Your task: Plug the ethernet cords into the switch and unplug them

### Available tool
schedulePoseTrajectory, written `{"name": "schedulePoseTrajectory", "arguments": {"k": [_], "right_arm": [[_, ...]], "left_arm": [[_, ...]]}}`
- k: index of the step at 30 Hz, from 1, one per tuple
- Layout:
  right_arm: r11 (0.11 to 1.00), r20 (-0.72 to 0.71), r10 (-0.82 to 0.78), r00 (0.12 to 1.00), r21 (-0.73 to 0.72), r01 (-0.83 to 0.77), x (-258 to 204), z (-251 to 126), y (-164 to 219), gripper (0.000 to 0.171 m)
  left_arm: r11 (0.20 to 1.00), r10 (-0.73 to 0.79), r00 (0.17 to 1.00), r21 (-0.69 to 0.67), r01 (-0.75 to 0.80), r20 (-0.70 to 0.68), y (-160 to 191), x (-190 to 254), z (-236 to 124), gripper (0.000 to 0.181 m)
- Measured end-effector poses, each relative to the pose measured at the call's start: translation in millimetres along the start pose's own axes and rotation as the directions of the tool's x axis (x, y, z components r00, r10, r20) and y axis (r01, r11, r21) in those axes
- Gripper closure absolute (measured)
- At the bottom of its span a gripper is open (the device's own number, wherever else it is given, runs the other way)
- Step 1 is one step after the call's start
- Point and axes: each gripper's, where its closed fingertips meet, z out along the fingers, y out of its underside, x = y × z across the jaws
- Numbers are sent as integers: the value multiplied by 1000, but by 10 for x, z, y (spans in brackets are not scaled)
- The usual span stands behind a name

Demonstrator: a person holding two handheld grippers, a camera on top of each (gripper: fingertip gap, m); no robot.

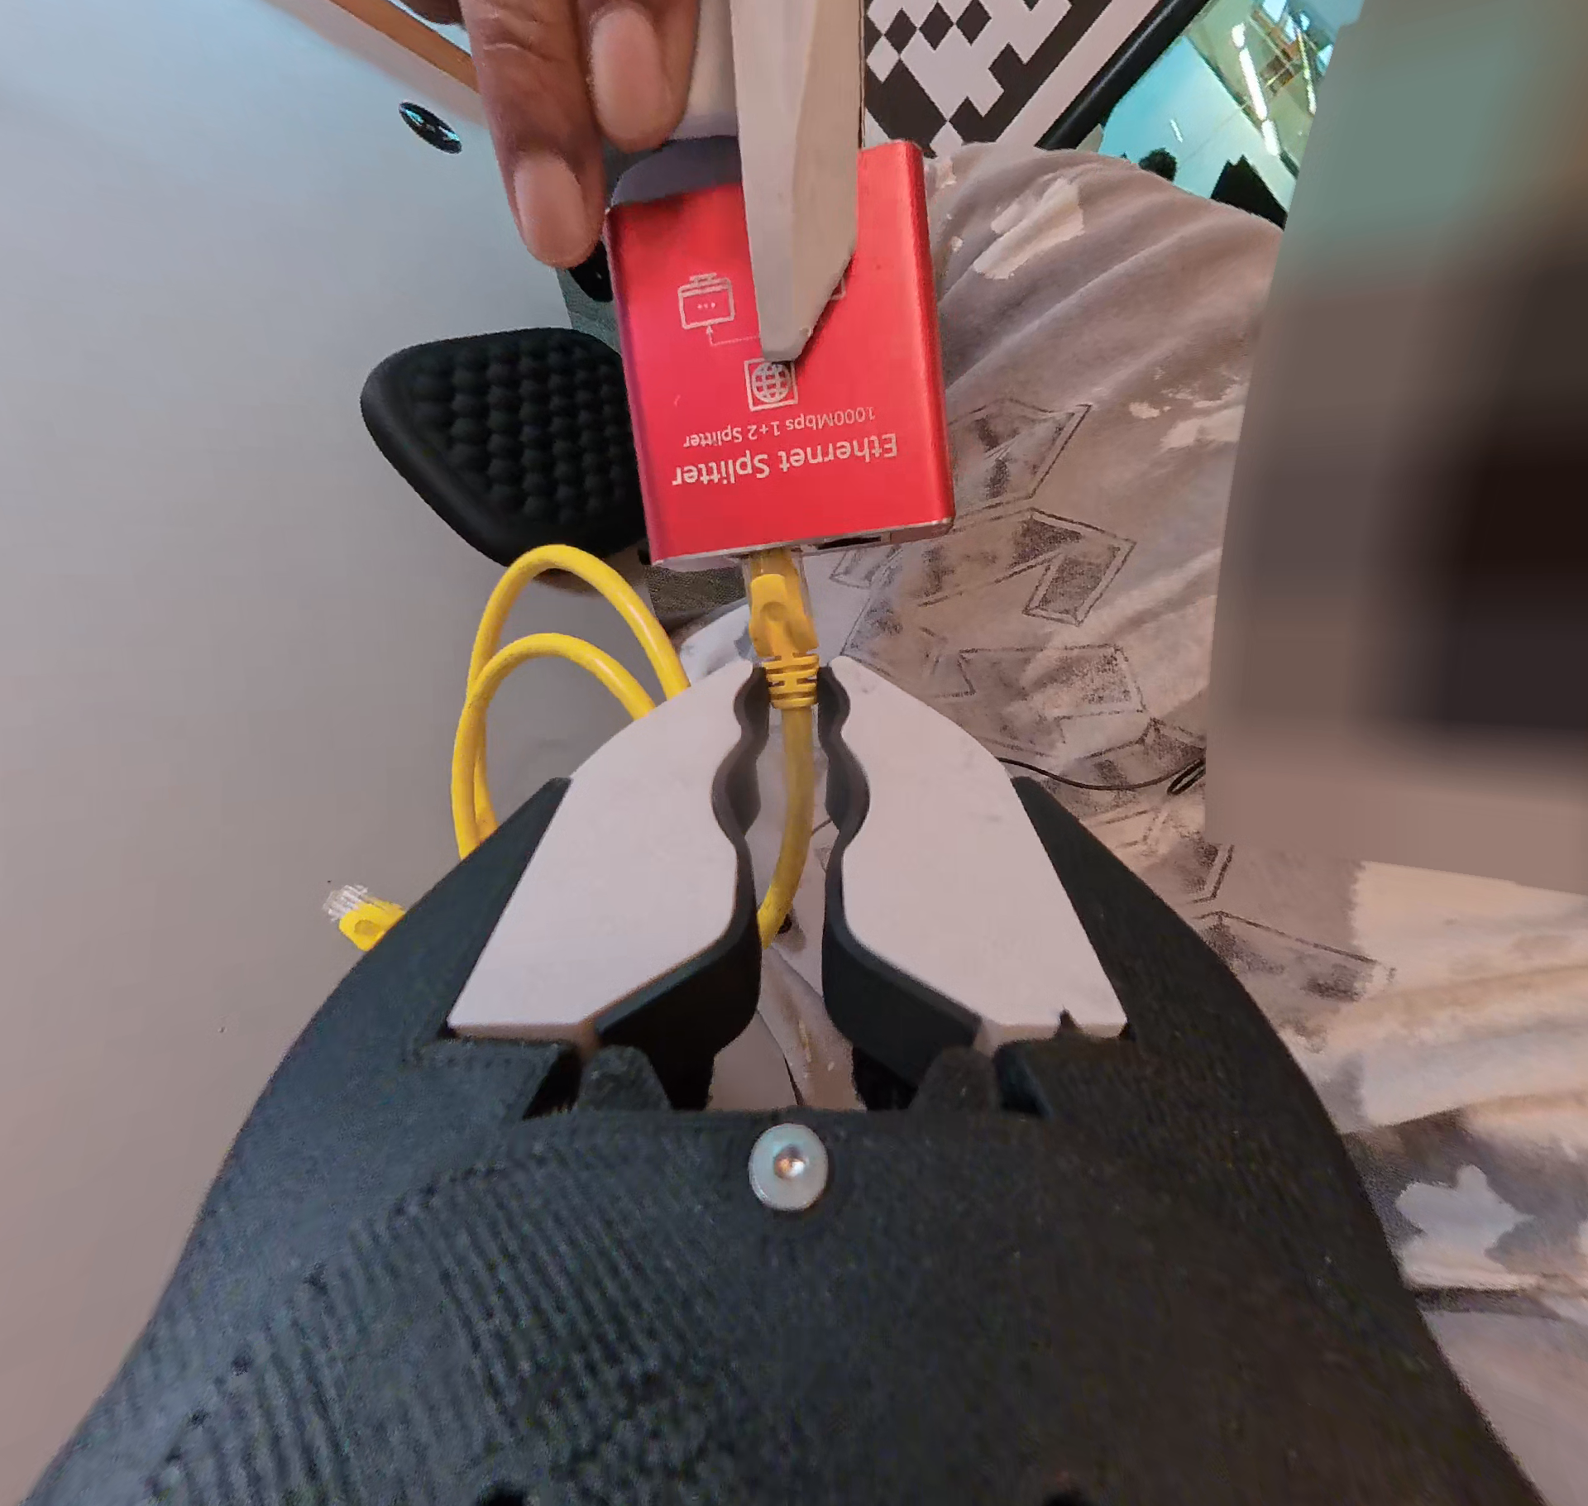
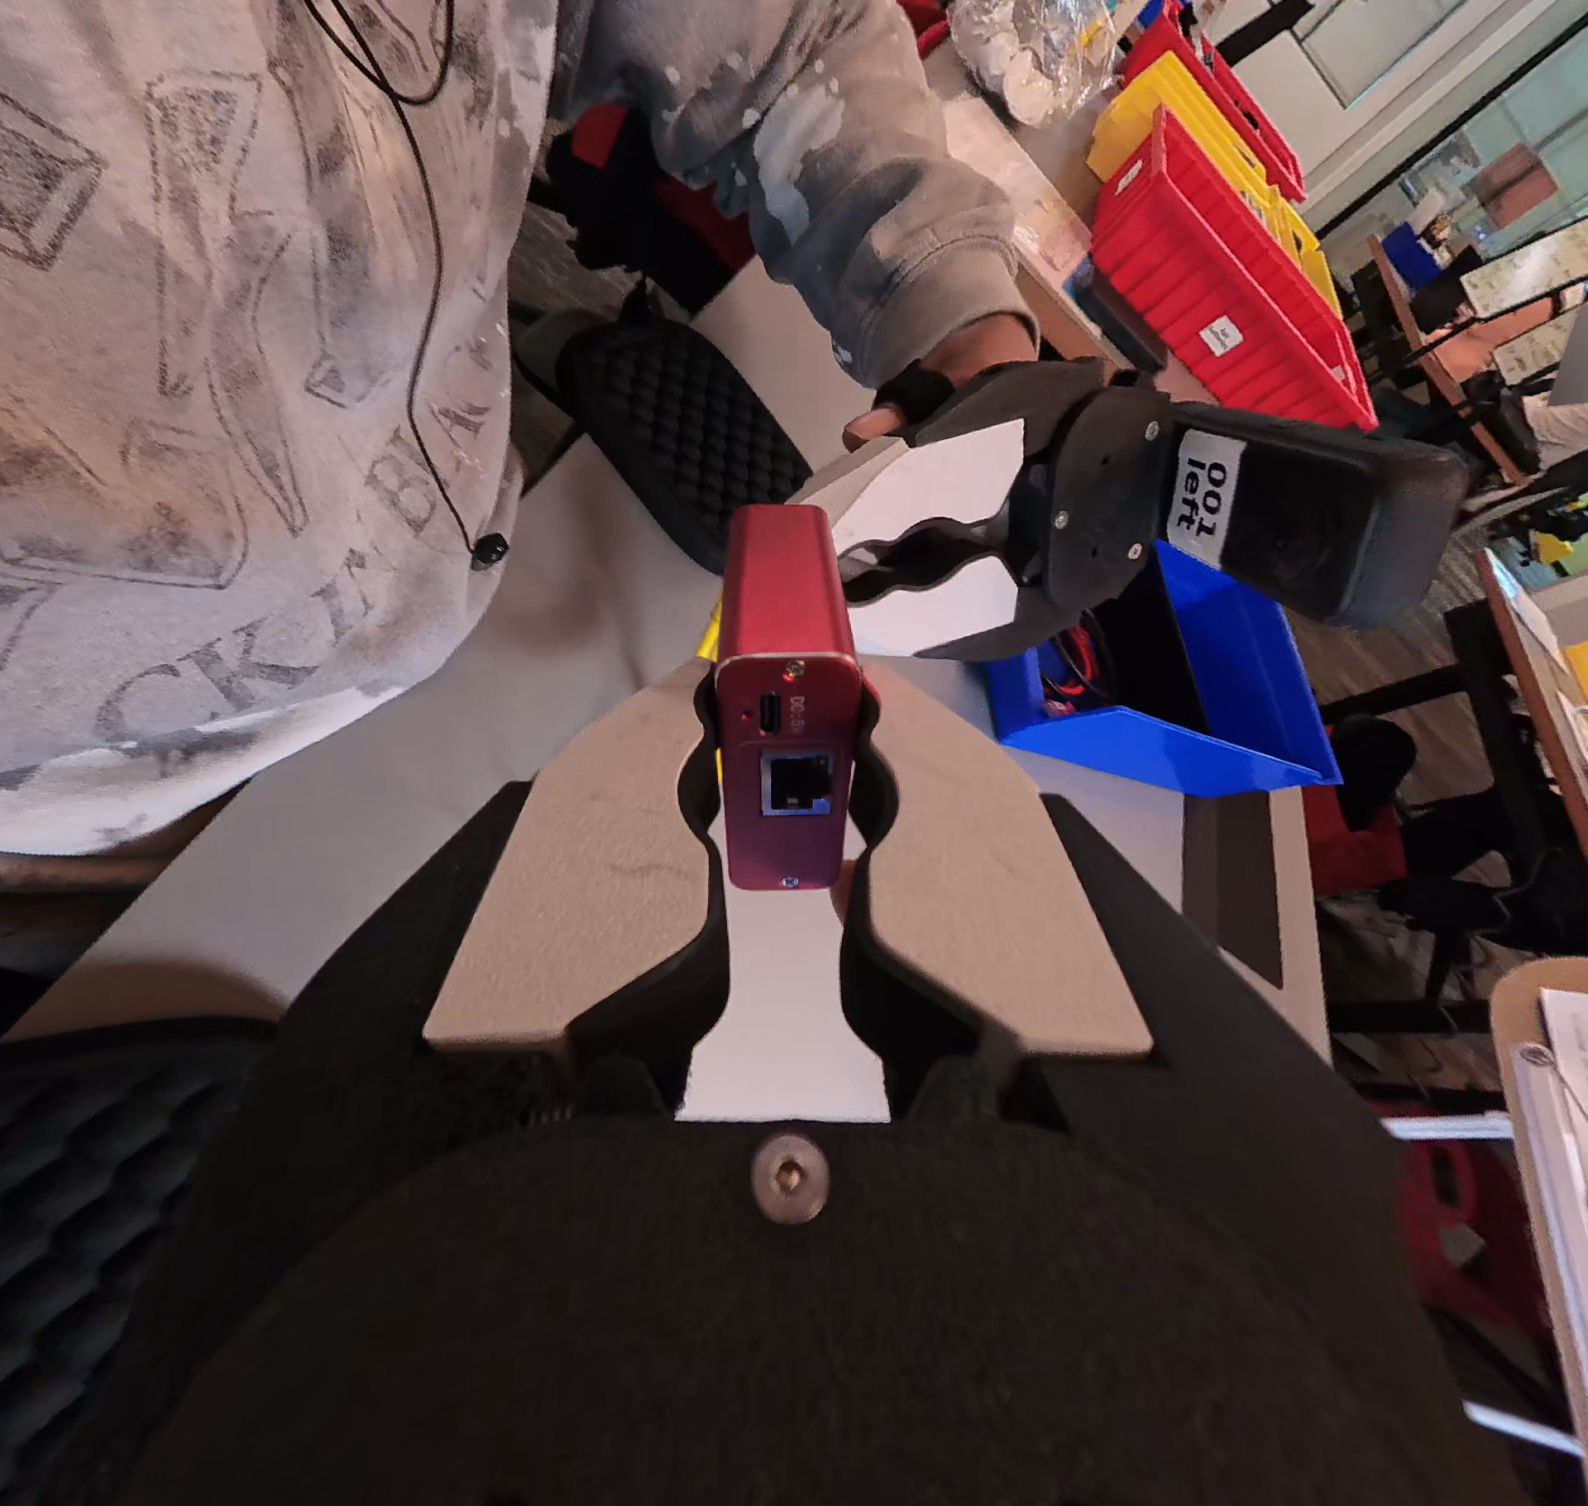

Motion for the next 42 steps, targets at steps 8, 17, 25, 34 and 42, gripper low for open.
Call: {"name": "schedulePoseTrajectory", "arguments": {"k": [8, 17, 25, 34, 42], "right_arm": [[994, 96, 50, 994, 93, -59, -90, -9, -165, 145], [960, 183, 189, 965, 174, -221, -135, -27, -90, 145], [904, -14, 319, 948, 306, -299, 180, -152, 134, 145], [787, -11, 509, 860, 411, -461, 336, 135, 352, 145], [777, -23, 587, 809, 297, -556, 310, 358, 653, 145]], "left_arm": [[994, 105, 994, -26, -105, 1, 21, 75, 133, 171], [984, 180, 984, -8, -180, -15, 17, 188, 185, 170], [901, 377, 823, 39, -433, 426, -261, -87, -147, 154], [851, 453, 654, -77, -519, 605, -286, -451, -224, 155], [905, 350, 755, 9, -426, 554, -115, -654, -333, 156]]}}
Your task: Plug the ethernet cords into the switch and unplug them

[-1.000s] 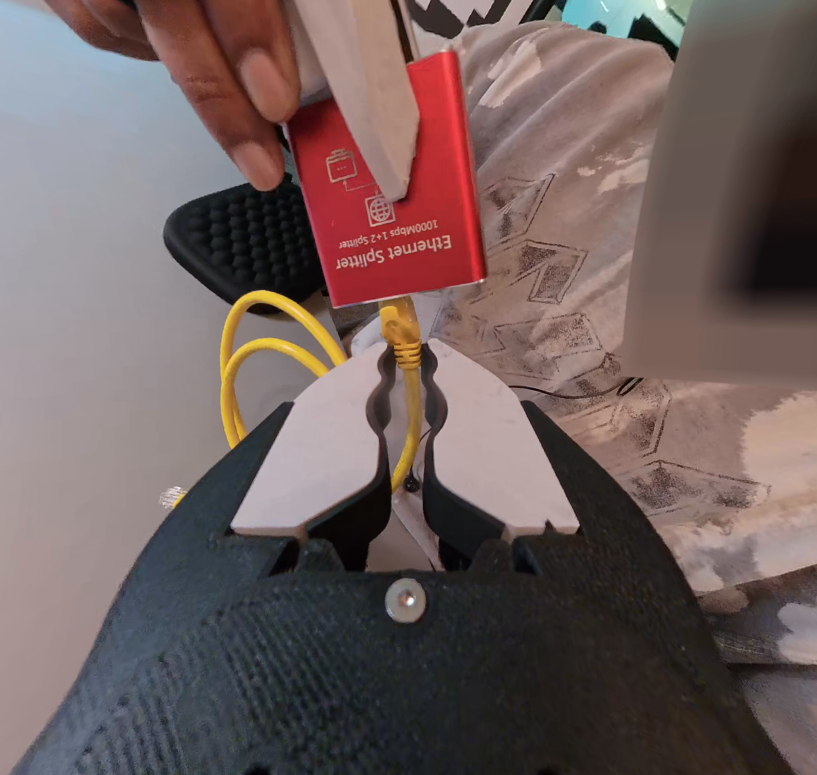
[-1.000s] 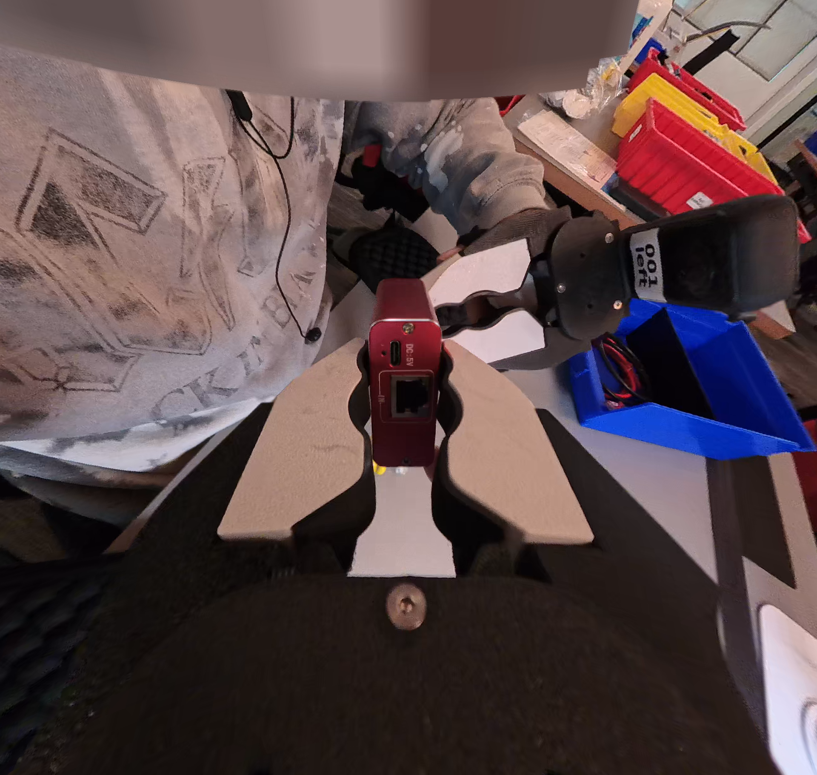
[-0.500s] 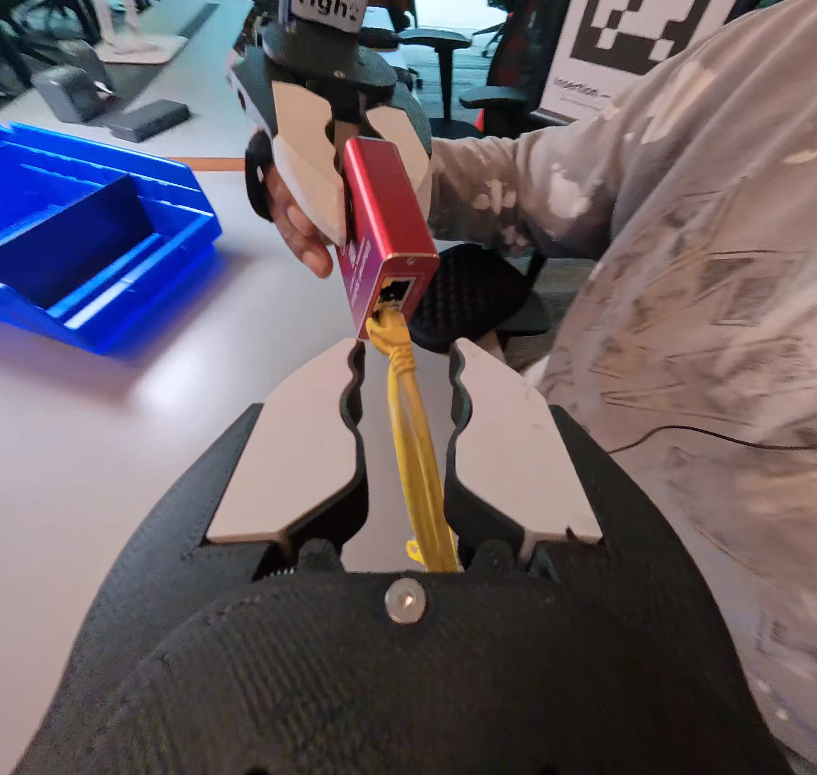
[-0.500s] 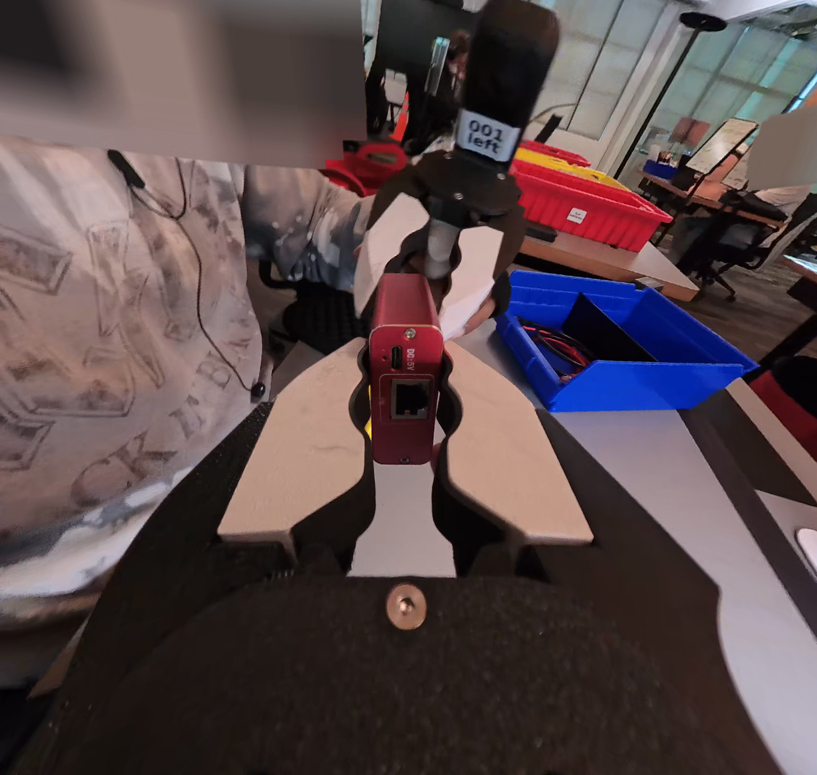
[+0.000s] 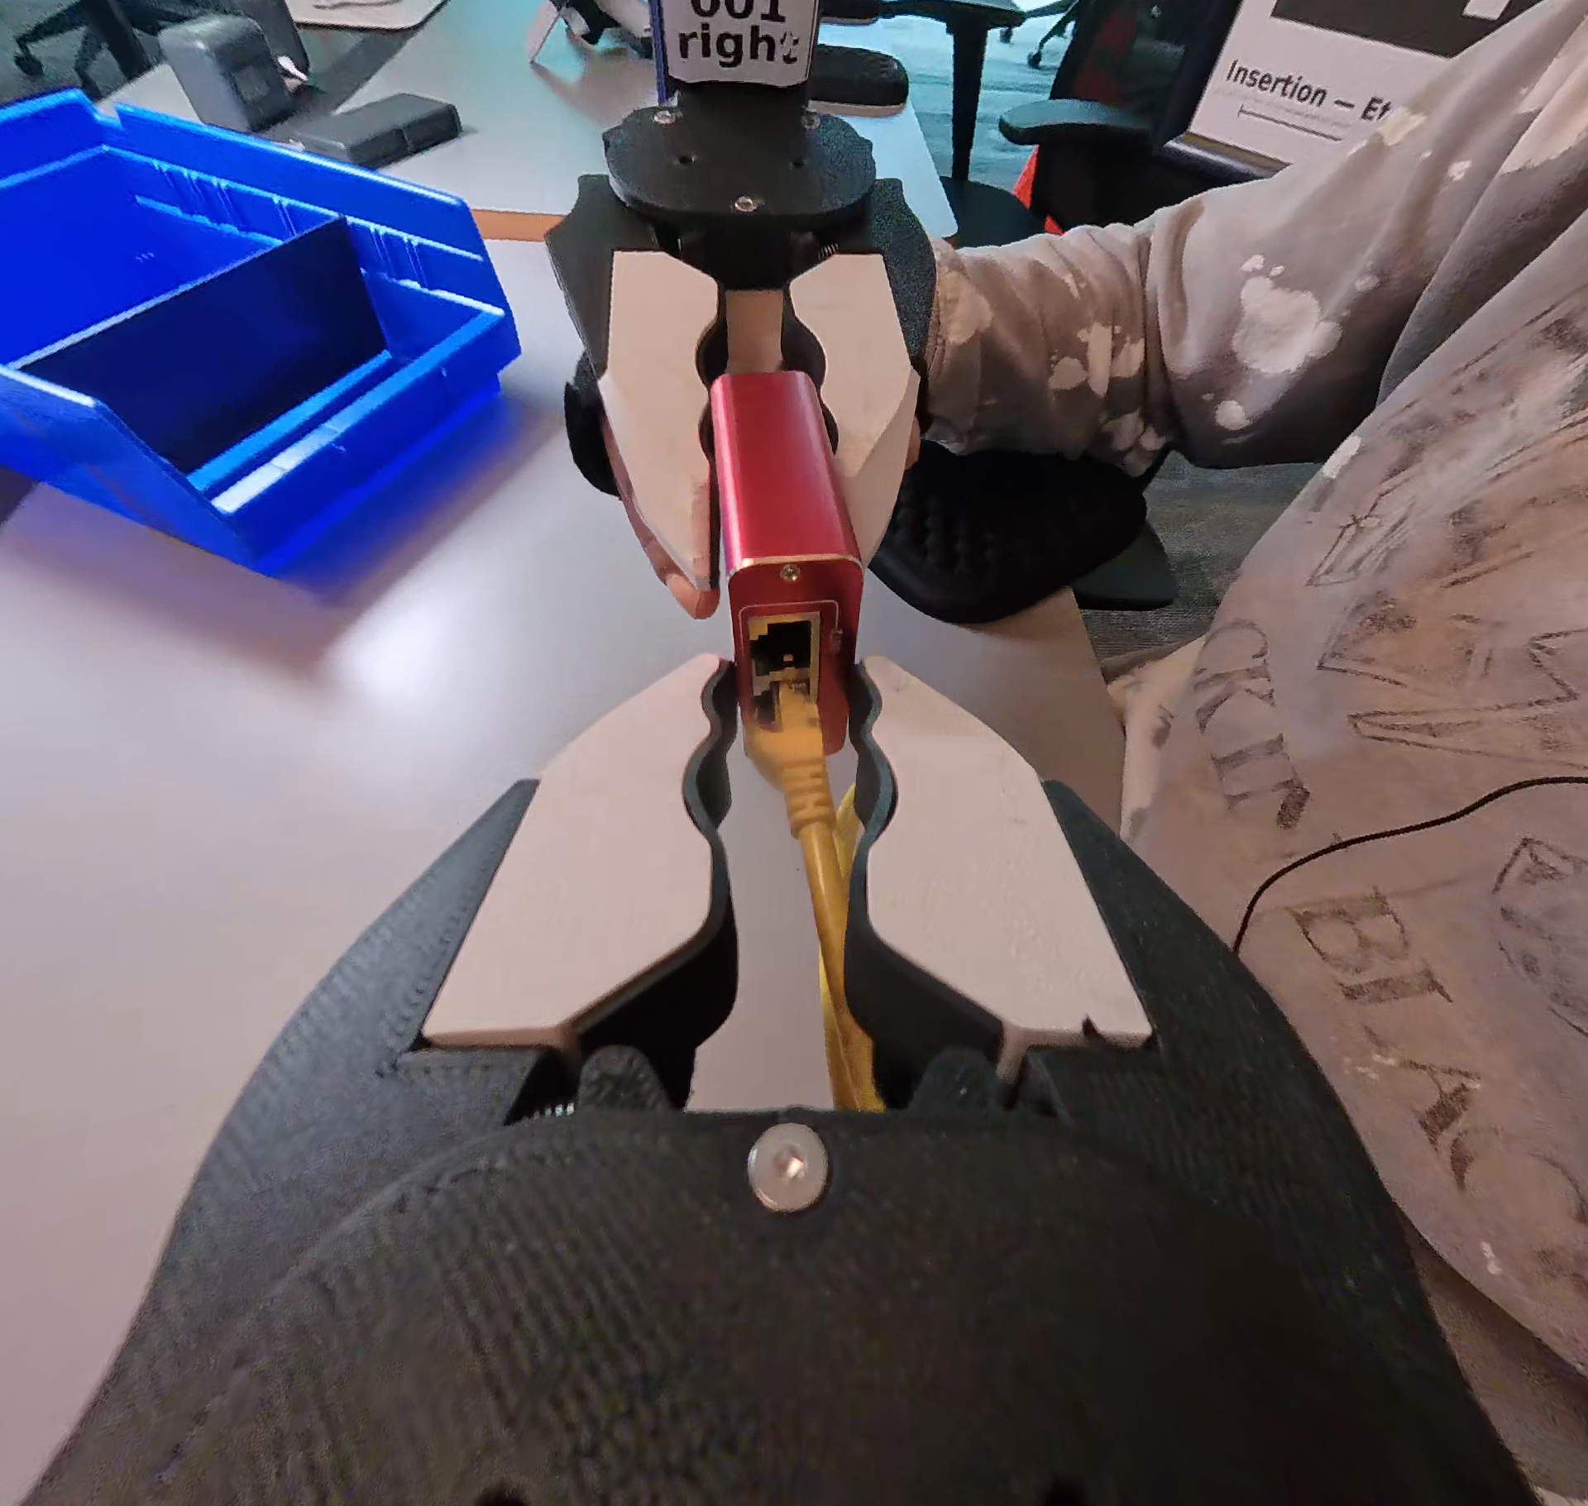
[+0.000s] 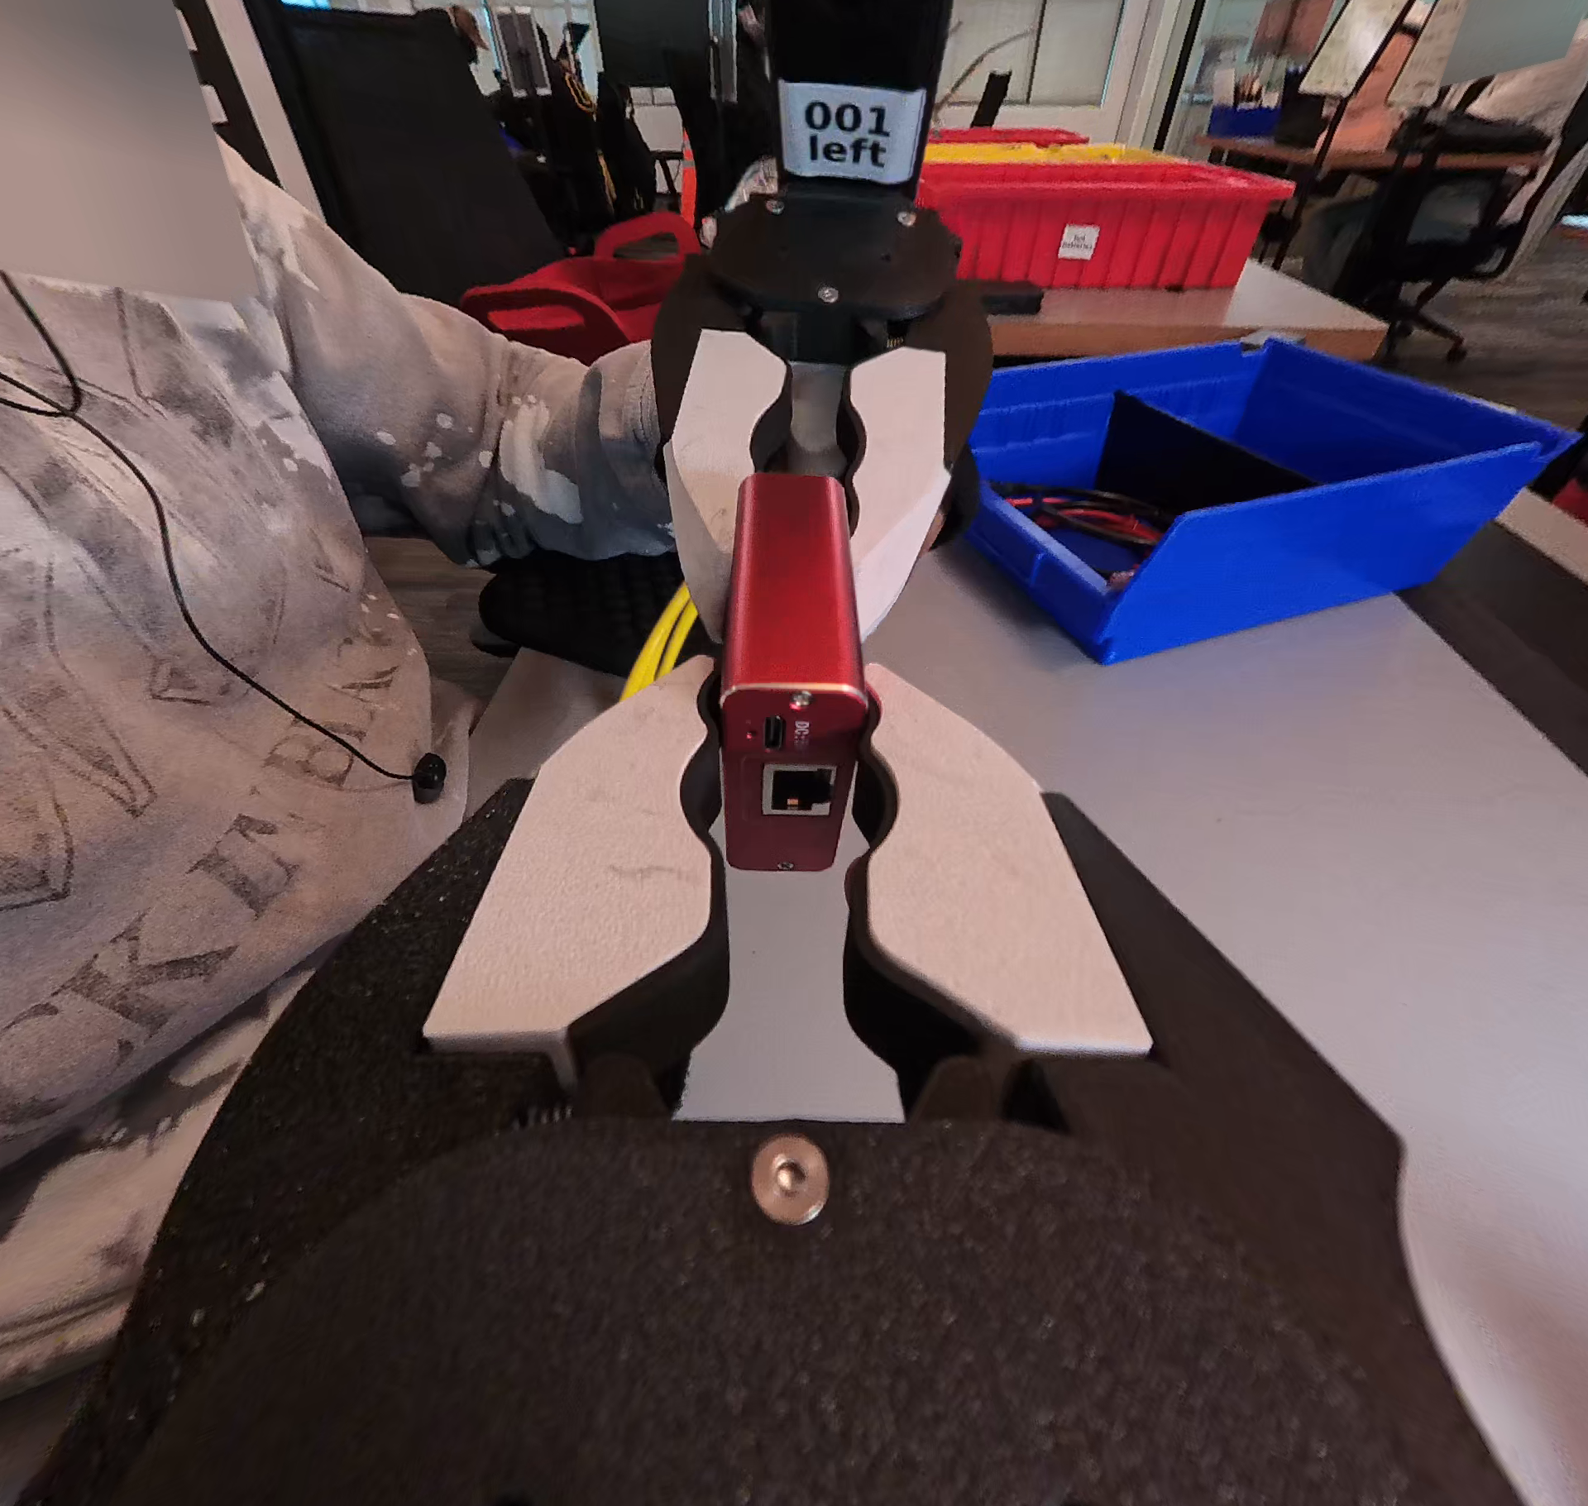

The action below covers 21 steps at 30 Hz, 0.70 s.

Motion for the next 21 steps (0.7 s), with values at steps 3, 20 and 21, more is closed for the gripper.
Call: {"name": "schedulePoseTrajectory", "arguments": {"k": [3, 20, 21], "right_arm": [[999, -5, 19, 1000, -27, -20, 29, 27, 90, 145], [987, 3, 120, 993, 110, -119, 97, -79, 66, 145], [983, 4, 128, 992, 134, -127, 105, -129, 25, 145]], "left_arm": [[1000, -28, 1000, -2, 28, -14, 67, -33, 7, 156], [984, -77, 996, 164, 69, 42, -5, -273, -357, 141], [980, -81, 992, 189, 62, 96, -30, -372, -482, 141]]}}
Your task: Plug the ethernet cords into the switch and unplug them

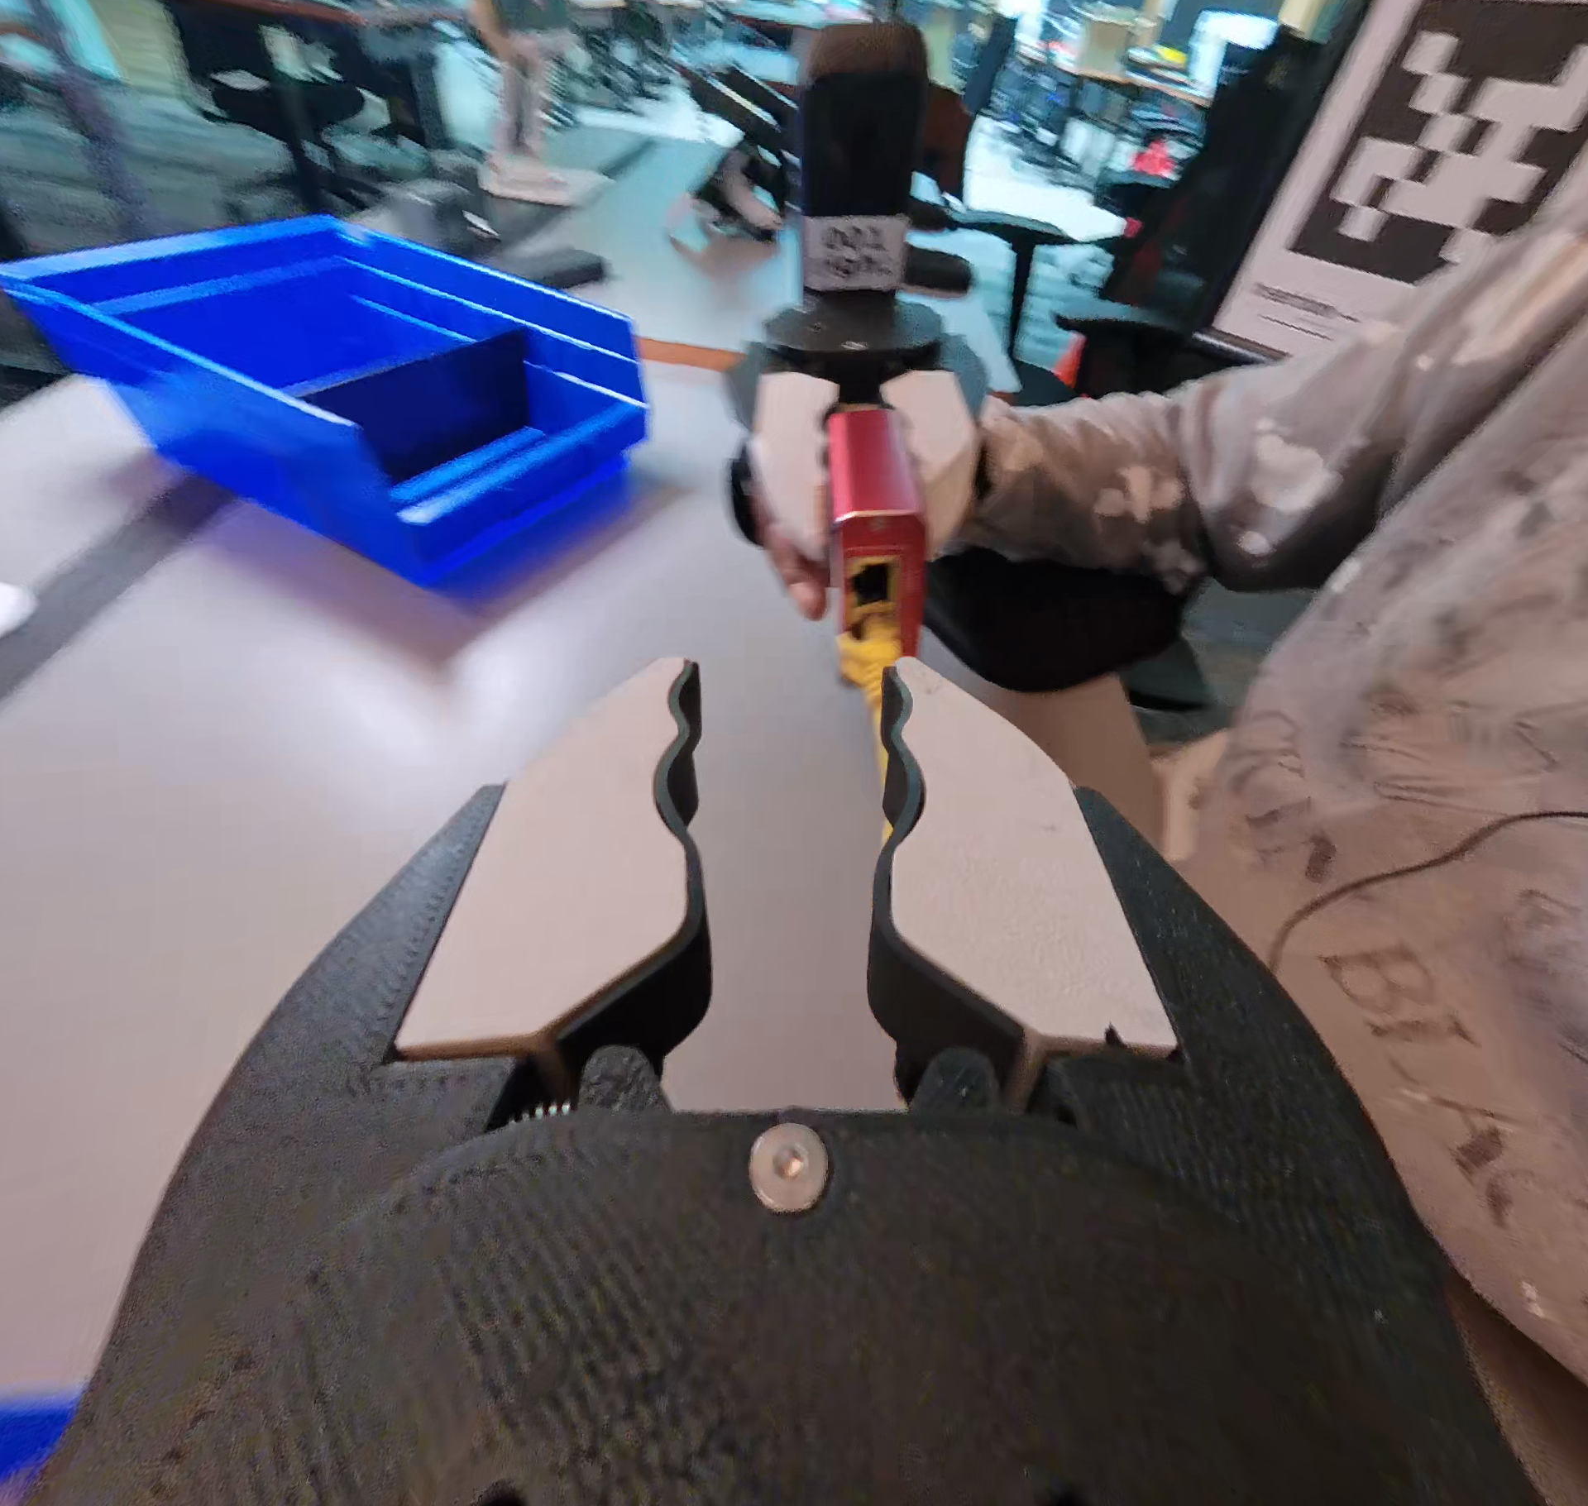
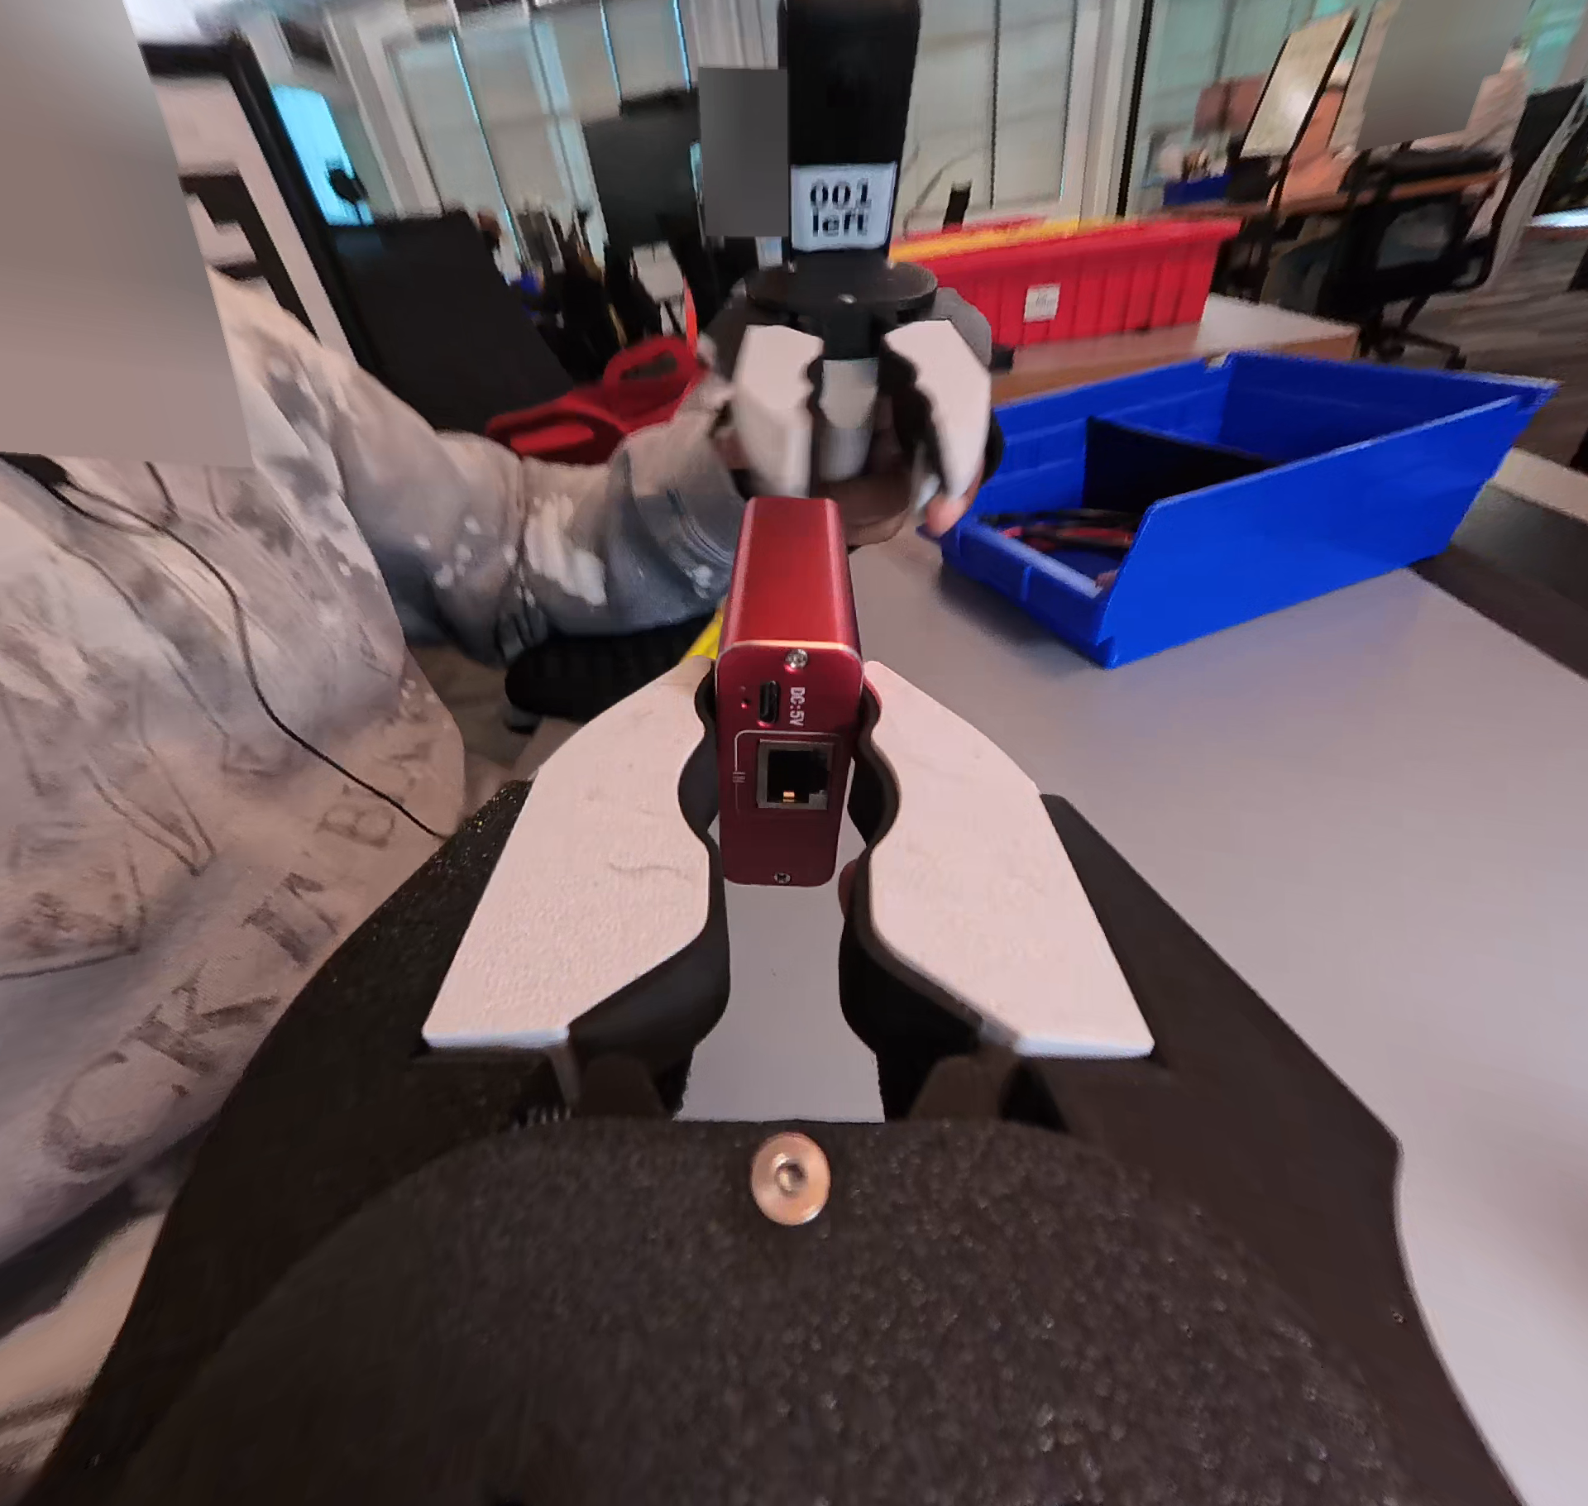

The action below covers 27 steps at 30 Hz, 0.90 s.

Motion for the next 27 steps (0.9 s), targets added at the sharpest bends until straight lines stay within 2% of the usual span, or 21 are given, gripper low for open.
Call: {"name": "schedulePoseTrajectory", "arguments": {"k": [3, 7, 11, 15, 19, 23, 27], "right_arm": [[998, -25, -3, 1000, 55, 4, 30, -116, -131, 145], [994, -51, -15, 999, 108, 21, 44, -239, -275, 145], [989, -70, -9, 998, 146, 19, 70, -312, -351, 145], [981, -64, 5, 998, 196, 8, 64, -371, -454, 145], [974, -68, -33, 997, 222, 48, 14, -429, -638, 145], [968, -76, -91, 993, 227, 106, -14, -452, -876, 145], [956, -75, -128, 989, 257, 144, -48, -452, -1089, 145]], "left_arm": [[998, -14, 980, 71, 0, 200, -131, -414, -452, 142], [990, -108, 895, 132, 56, 432, -104, -913, -1162, 142], [987, -147, 800, 27, 161, 582, 252, -1257, -1605, 143], [943, -101, 757, -181, 281, 645, 682, -1447, -1691, 144], [889, -22, 751, -331, 317, 660, 912, -1590, -1662, 144], [846, 47, 780, -440, 300, 624, 1014, -1771, -1567, 144], [738, 167, 828, -625, 255, 535, 1193, -1926, -1487, 142]]}}
